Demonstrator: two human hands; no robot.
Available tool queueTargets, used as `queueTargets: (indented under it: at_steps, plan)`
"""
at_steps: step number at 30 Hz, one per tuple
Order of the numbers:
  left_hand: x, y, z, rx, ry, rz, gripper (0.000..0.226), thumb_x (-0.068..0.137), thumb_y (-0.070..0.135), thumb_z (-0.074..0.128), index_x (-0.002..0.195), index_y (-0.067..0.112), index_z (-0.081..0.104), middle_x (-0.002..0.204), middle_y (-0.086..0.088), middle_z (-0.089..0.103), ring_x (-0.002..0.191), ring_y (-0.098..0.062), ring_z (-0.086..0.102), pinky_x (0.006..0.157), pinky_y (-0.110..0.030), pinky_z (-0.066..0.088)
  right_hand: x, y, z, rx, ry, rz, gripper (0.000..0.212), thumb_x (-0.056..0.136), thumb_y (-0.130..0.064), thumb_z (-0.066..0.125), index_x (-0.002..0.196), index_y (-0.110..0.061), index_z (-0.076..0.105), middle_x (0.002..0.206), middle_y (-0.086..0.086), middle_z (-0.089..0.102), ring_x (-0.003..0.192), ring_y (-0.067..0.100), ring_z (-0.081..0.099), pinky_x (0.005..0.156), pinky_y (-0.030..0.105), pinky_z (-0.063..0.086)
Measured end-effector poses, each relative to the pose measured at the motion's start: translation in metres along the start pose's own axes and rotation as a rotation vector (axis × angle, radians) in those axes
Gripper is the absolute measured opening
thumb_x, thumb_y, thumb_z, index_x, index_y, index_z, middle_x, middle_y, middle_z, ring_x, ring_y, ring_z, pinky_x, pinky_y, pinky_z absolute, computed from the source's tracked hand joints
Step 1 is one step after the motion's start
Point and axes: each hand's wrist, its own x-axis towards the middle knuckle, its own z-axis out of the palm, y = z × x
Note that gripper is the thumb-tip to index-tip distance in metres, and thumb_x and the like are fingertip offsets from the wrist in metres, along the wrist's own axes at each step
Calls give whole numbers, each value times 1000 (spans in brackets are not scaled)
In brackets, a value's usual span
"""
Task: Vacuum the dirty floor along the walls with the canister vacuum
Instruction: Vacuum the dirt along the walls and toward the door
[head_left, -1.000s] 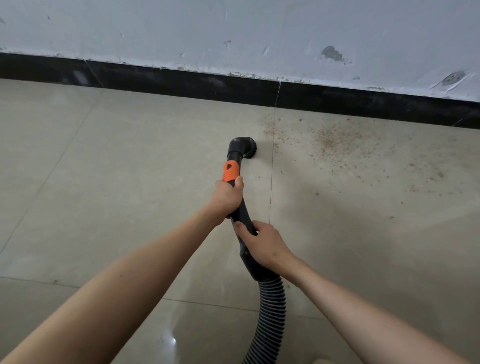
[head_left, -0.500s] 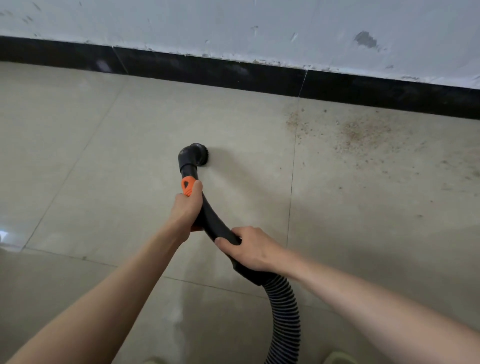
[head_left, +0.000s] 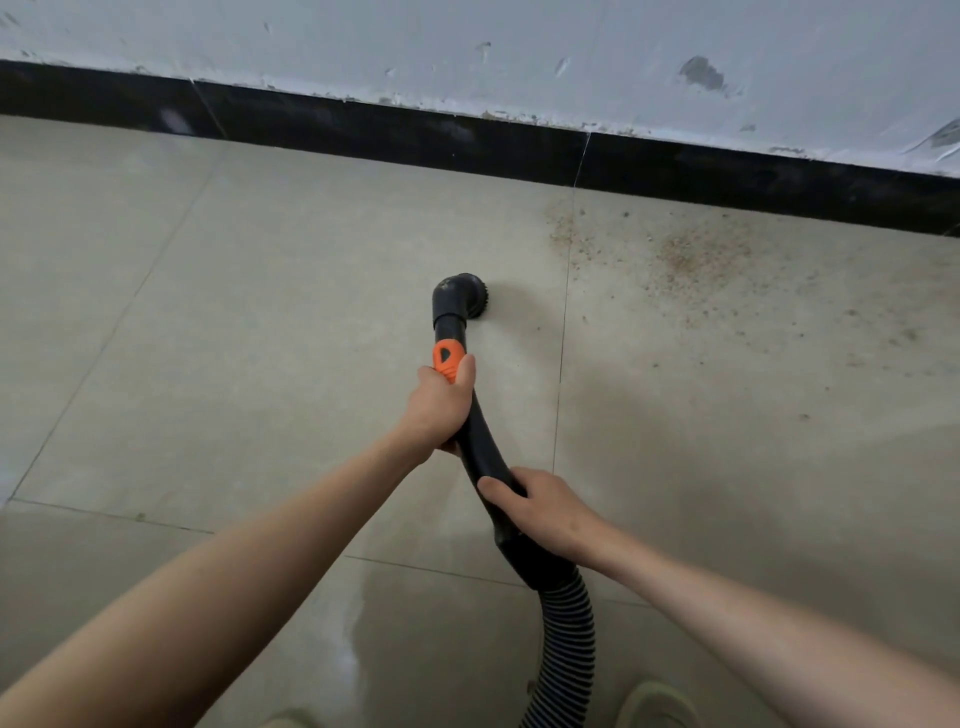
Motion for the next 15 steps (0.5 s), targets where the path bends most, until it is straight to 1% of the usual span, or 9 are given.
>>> queueTargets:
  at_steps: [2, 3, 5, 6, 9, 12, 15]
  plan:
    - [3, 5, 5, 32, -18, 16, 53, 95, 51, 36, 122, 5, 37, 111, -15, 55, 94, -31, 61, 54, -35, 53, 2, 1, -2, 98, -8, 8, 30, 95, -42, 52, 81, -16, 52, 81, 9, 70, 72, 23, 67, 72, 35, 52]
    - [4, 6, 7, 39, -34, 22, 53, 95, 50, 37, 121, 4, 38, 109, -15, 55, 92, -31, 62, 51, -33, 52, 2, 1, -3, 204, -27, 8, 27, 96, -39, 53, 86, -14, 53, 78, 10, 70, 68, 24, 67, 69, 35, 53]
    - [7, 8, 11, 33, -68, 35, 54, 94, 49, 38, 120, 3, 42, 100, -13, 56, 82, -27, 61, 46, -29, 49, 3, 0, -7, 413, -69, 17, 25, 99, -34, 52, 94, -9, 52, 71, 11, 68, 59, 24, 64, 60, 30, 53]
    - [8, 9, 12, 30, -81, 42, 53, 94, 49, 38, 119, 2, 44, 96, -12, 55, 77, -25, 60, 45, -28, 48, 3, 0, -8, 456, -74, 21, 26, 100, -34, 50, 95, -8, 52, 69, 12, 68, 57, 24, 64, 57, 28, 52]
    - [8, 10, 16, 45, -109, 59, 51, 93, 49, 38, 115, 4, 44, 94, -11, 55, 73, -22, 58, 45, -26, 47, 5, -1, -4, 404, -24, 22, 34, 101, -41, 45, 96, -7, 48, 65, 9, 66, 54, 24, 63, 55, 27, 51]
    - [7, 15, 19, 76, -166, 63, 48, 95, 50, 37, 113, 6, 42, 90, -9, 55, 73, -22, 60, 49, -27, 48, 6, -2, 0, 263, 58, 17, 40, 100, -51, 37, 98, -12, 48, 62, 5, 67, 52, 22, 64, 58, 30, 53]
    - [6, 19, 10, 56, -159, 55, 44, 95, 47, 38, 111, 7, 44, 84, -7, 55, 70, -20, 60, 50, -26, 48, 11, -11, 1, 182, 82, 3, 39, 100, -52, 35, 92, -16, 46, 65, 7, 68, 51, 20, 64, 62, 33, 54]
